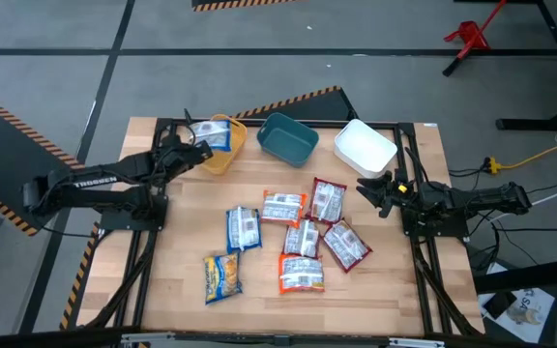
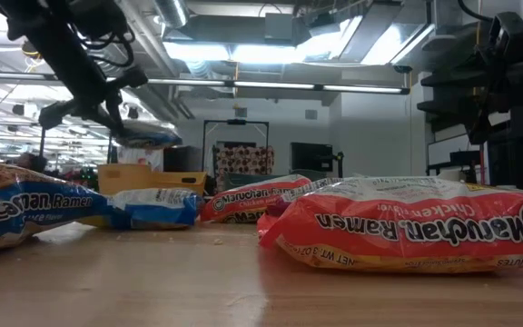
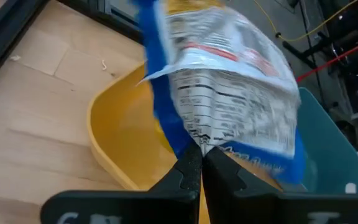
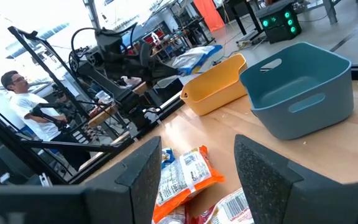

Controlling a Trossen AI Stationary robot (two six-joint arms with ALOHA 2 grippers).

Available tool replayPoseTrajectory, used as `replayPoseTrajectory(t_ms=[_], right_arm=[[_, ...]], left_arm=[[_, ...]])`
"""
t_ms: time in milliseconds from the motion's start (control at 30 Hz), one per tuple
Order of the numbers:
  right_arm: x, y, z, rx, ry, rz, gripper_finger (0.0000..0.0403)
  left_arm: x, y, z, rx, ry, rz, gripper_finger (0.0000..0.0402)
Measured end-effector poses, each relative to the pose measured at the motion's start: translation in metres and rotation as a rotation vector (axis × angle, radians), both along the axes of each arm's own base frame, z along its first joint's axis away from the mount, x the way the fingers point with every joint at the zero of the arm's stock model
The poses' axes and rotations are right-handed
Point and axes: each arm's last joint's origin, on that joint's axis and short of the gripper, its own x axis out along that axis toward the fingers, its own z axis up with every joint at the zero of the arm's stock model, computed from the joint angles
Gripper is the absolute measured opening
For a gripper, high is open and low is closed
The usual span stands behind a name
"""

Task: Sort Maruchan noodles
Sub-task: Put the blue noodle pack into the yellow bin

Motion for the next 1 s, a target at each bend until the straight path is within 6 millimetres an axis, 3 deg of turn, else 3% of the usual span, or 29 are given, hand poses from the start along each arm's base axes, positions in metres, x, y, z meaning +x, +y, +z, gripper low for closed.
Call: replayPoseTrajectory(t_ms=[767, 1000], right_arm=[[0.000, 0.000, 0.000, -0.008, 0.003, -0.004, 0.0191], [0.000, 0.000, 0.000, -0.008, 0.002, 0.002, 0.0191]], left_arm=[[0.021, 0.010, -0.022, -0.107, 0.020, 0.029, 0.0001], [0.024, 0.011, -0.024, -0.107, 0.026, 0.030, 0.0041]])
